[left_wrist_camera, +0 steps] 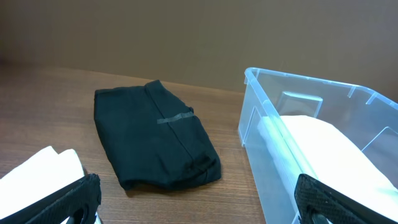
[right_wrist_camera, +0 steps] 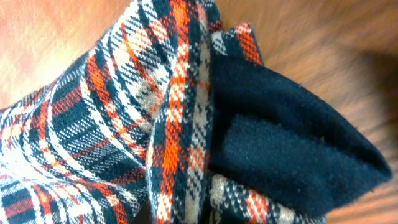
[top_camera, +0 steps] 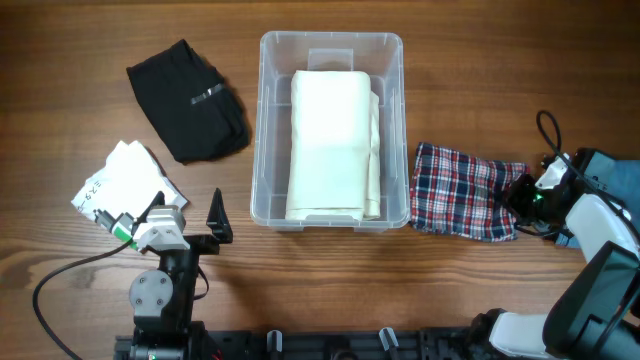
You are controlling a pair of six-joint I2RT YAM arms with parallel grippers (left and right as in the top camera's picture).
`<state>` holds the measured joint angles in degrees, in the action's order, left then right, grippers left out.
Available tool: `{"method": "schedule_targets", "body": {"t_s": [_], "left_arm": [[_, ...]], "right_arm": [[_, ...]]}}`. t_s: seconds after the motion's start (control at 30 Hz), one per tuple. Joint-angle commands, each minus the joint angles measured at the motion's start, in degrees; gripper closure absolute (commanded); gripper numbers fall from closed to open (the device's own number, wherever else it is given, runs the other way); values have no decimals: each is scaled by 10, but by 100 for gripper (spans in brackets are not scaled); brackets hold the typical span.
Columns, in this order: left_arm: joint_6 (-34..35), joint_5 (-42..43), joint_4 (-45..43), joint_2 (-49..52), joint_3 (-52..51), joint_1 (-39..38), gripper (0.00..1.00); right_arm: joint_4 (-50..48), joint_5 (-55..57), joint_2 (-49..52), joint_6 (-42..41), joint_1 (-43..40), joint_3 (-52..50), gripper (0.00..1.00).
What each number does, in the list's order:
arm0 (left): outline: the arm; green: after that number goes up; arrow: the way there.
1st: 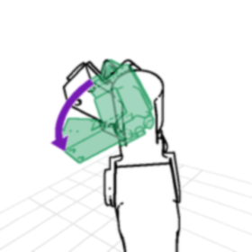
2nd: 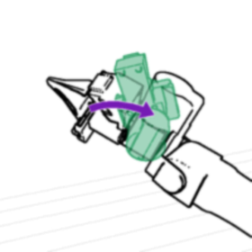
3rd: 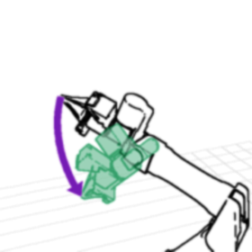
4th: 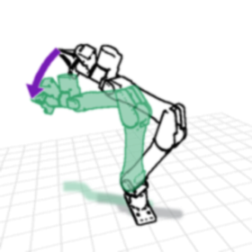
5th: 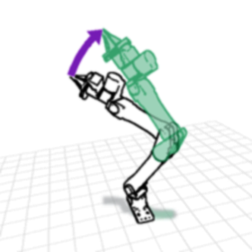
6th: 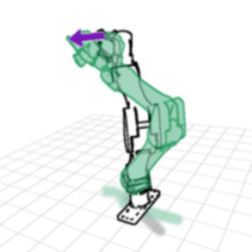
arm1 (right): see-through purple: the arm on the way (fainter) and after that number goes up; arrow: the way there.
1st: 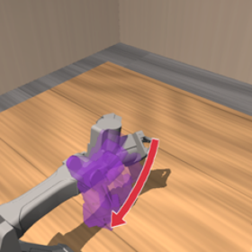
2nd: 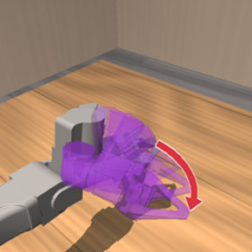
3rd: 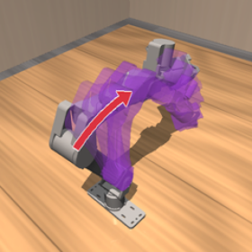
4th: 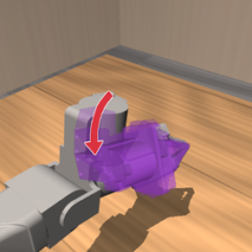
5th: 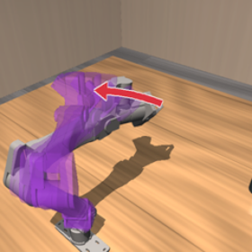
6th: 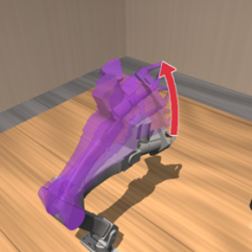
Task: Pack container
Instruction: 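Grasp the plaid shirt's right edge with the right gripper and lift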
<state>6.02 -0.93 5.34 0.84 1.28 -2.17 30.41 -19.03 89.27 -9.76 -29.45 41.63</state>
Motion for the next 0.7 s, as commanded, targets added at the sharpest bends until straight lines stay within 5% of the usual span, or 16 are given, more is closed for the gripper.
{"method": "schedule_targets", "body": {"t_s": [0.0,0.27,0.67], "left_arm": [[-13,5,-2,-3,-4,3,0],[-13,5,-2,-3,-4,3,0],[-13,5,-2,-3,-4,3,0]], "right_arm": [[65,-58,7,7,9,12,95],[163,-68,-120,26,9,121,96],[166,-81,-339,-29,9,144,96]]}}
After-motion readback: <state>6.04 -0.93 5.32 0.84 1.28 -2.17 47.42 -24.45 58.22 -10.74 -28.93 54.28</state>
